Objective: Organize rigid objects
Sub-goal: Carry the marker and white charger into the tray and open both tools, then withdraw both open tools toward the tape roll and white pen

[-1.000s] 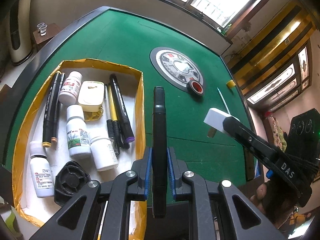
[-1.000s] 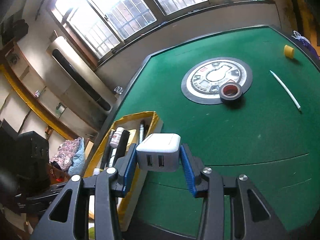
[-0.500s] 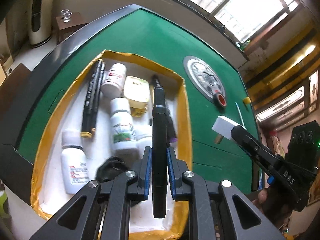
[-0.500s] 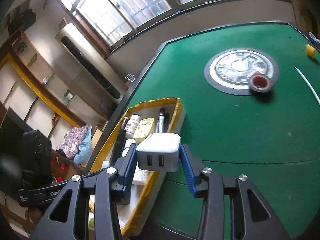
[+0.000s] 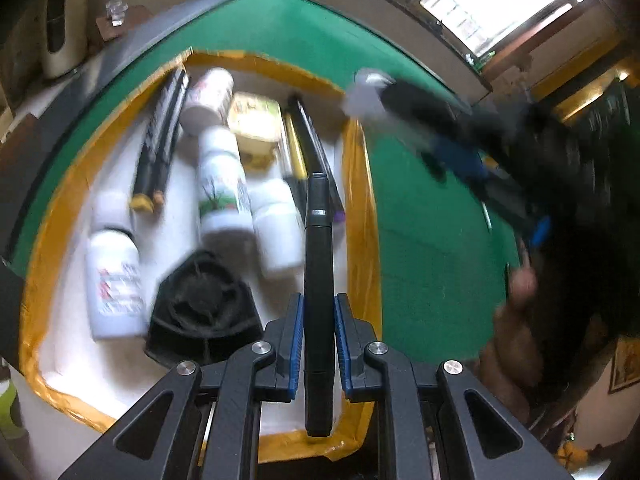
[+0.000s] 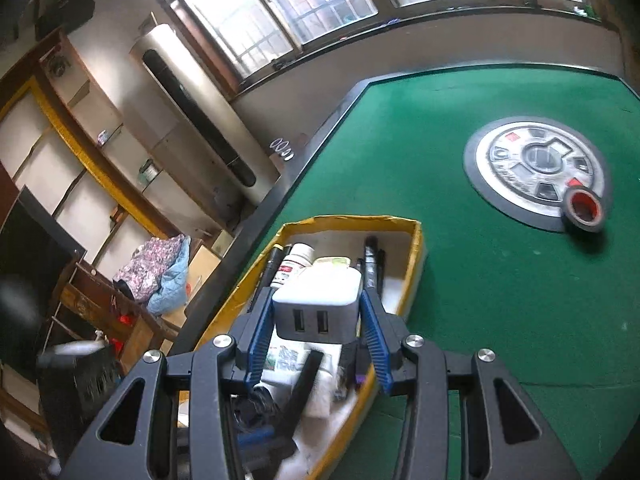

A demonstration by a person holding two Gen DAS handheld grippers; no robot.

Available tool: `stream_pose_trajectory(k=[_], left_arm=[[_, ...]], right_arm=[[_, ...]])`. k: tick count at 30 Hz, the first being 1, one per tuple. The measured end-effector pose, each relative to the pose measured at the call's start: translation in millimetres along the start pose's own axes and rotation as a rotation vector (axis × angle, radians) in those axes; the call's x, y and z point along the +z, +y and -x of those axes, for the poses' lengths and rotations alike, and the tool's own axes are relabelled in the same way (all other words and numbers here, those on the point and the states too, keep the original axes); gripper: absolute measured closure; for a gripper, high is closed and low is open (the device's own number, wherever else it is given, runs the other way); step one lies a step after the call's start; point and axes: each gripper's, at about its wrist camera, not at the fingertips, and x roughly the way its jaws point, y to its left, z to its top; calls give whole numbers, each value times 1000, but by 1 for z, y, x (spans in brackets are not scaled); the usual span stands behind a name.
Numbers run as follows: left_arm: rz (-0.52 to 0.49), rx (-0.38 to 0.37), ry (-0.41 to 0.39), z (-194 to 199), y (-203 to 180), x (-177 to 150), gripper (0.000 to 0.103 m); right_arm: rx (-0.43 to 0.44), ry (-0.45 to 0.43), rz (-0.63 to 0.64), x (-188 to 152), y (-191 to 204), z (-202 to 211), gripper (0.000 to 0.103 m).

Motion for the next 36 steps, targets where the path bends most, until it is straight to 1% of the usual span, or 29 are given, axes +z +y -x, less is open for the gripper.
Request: stream_pose_trajectory(k=[2, 6, 10, 12, 16, 20, 23, 25, 26, 27, 28, 29, 31, 34, 35, 36], left_arm=[[-14, -4, 7, -2, -2, -4, 89], [-61, 26, 6, -9, -9, -10, 89], [-128, 102, -2, -13, -25, -14, 88], [-160, 127, -15, -14, -29, -18, 88], [-140, 116, -25, -16, -27, -18, 88], [-118, 106, -36, -16, -22, -25, 88], [-96, 84, -40, -18, -18, -26, 81], [-71, 66, -44, -18, -9, -29, 72], [-56, 56, -54, -17, -6, -31, 69], [-47, 59, -60, -16, -6, -32, 63], [-42, 58, -64, -16, -4, -33, 57], [-38, 58, -76, -14, -3, -34, 54], [-31, 64, -98, -10, -1, -38, 45], [-18, 46, -124, -2, 1, -44, 45], [-20, 22, -132, 4, -3, -47, 45], [-32, -20, -143, 10, -7, -49, 45]], right_arm=[[0, 17, 10, 3, 2, -9, 61], [-16, 55, 45, 1, 7, -31, 61], [-71, 91, 75, -3, 6, -40, 61], [-71, 101, 80, -6, 4, -40, 61], [-94, 118, 94, -10, 0, -45, 61], [-81, 117, 55, -13, -9, -47, 60], [-54, 104, 20, -13, -12, -48, 59], [-59, 92, 27, -15, -10, -47, 56], [-51, 89, 26, -17, -9, -46, 54], [-34, 87, 19, -18, -8, -44, 52], [-14, 83, 11, -19, -8, -42, 48], [-4, 76, 6, -19, -8, -40, 48], [15, 61, -6, -20, -8, -32, 48], [56, 20, -20, -20, -6, -11, 47], [72, -1, -32, -21, -7, -1, 46], [94, -21, -44, -21, -10, 8, 45]])
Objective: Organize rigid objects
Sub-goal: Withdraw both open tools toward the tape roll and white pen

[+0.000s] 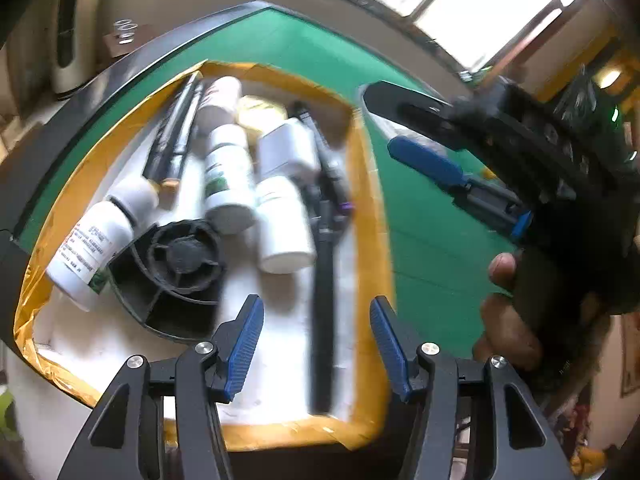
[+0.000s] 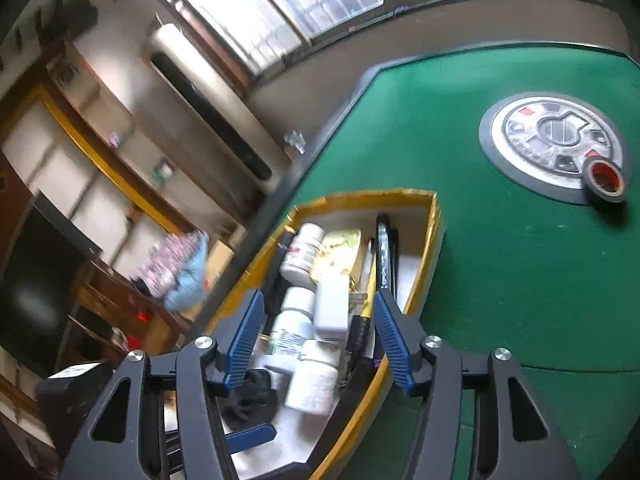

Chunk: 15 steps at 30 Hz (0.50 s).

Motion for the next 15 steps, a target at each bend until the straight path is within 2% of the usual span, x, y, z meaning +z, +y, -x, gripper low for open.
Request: stream_pose_trajectory(k=[3, 6, 12, 15], left_arm=[[-10, -42, -79, 22, -4, -3, 44], [-29, -79, -140, 37, -14, -2, 41], [-83, -113, -146, 26, -52, 24, 41], [-84, -135, -110, 18, -71, 36, 41]], right_arm=[[46, -48, -47, 0, -9, 26, 41], [46, -70, -68, -2, -20, 49, 40], [-18, -111, -115, -16, -58, 88, 38], [-65, -123, -181, -26, -86, 107, 38]])
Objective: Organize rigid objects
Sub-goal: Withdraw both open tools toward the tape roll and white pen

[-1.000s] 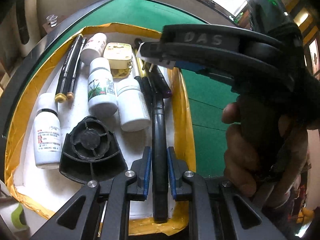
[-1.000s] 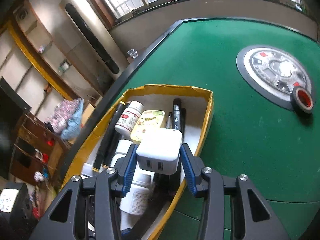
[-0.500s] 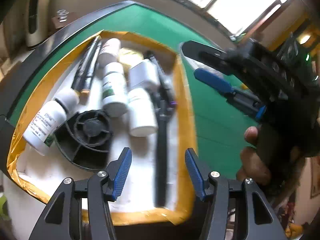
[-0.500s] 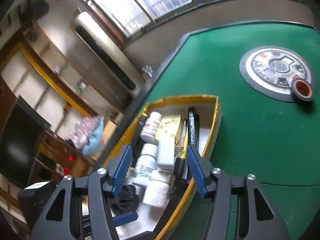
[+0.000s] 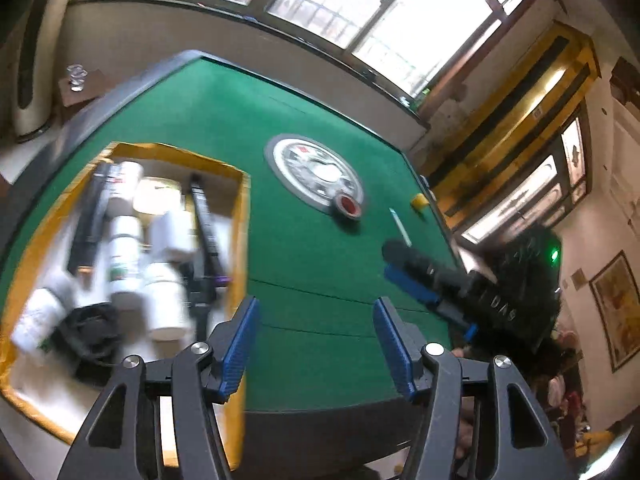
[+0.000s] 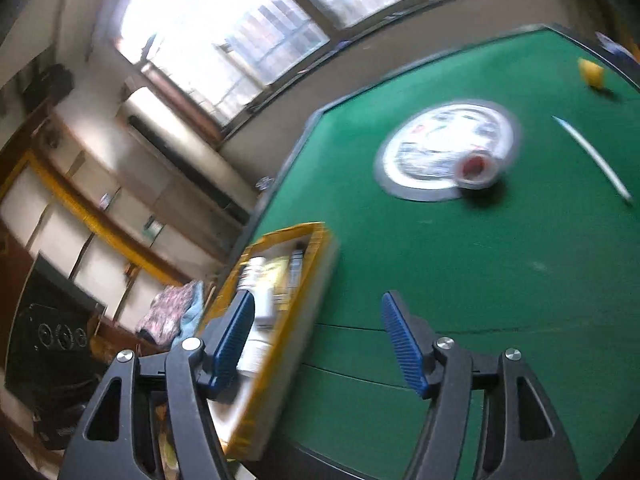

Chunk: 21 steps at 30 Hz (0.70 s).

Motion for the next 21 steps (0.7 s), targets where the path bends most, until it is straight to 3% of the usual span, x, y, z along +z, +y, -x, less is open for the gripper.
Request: stream_pose_trajectory(k=[9, 21], left_arm=[[-26, 43, 63, -32, -17, 4, 41], [-49, 54, 100, -51, -32, 22, 41]], right_arm=[[-58, -11, -51, 13, -48, 14, 38], [-178, -42, -111, 68, -99, 20, 38]])
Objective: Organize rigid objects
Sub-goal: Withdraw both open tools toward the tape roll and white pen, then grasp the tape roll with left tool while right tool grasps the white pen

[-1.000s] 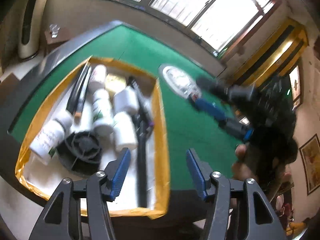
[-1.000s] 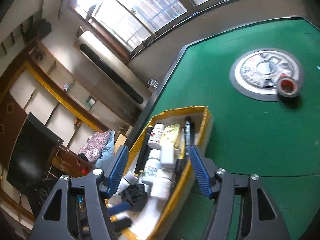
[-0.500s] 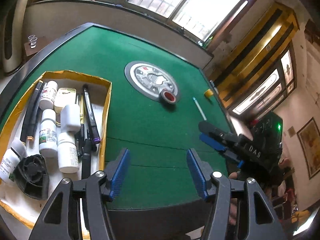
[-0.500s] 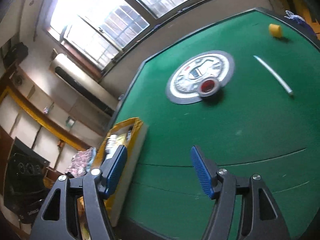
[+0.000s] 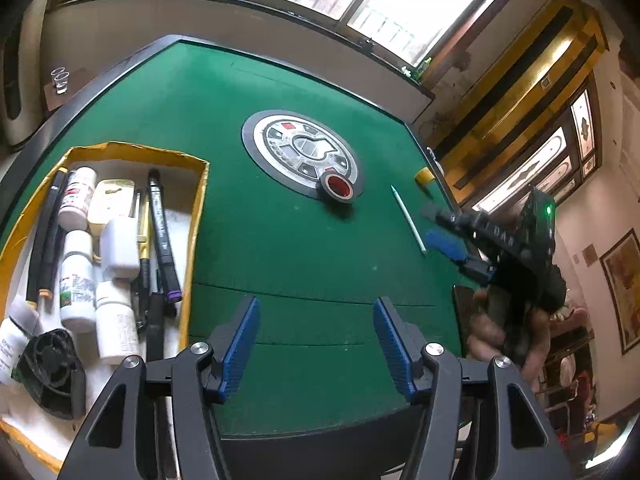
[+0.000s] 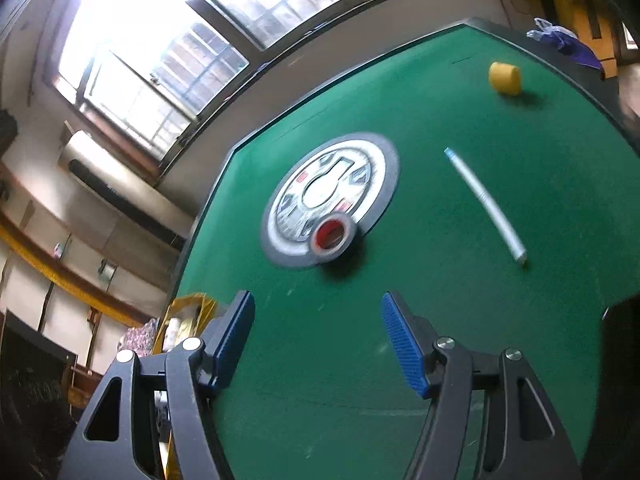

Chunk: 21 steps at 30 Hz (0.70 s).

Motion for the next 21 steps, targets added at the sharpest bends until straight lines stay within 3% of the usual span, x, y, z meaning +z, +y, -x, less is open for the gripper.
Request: stream_pose_trajectory(k=[5, 10, 14, 18, 21], left_arm=[[0, 19, 35, -12, -8, 12, 41], [-47, 73, 103, -31, -26, 42, 41], [-86, 131, 146, -65, -38, 67, 41], [-70, 148, 218, -107, -41, 87, 41], [-47, 137, 274, -143, -43, 101, 41]], right_arm=[[-117, -16, 30, 42, -19, -8, 38], [-345, -32, 59, 69, -51, -32, 46], [-354, 6, -2, 59, -77, -50, 67], [-411, 1, 55, 54, -74, -53, 67], [-425, 15, 58, 54, -77, -58, 73]])
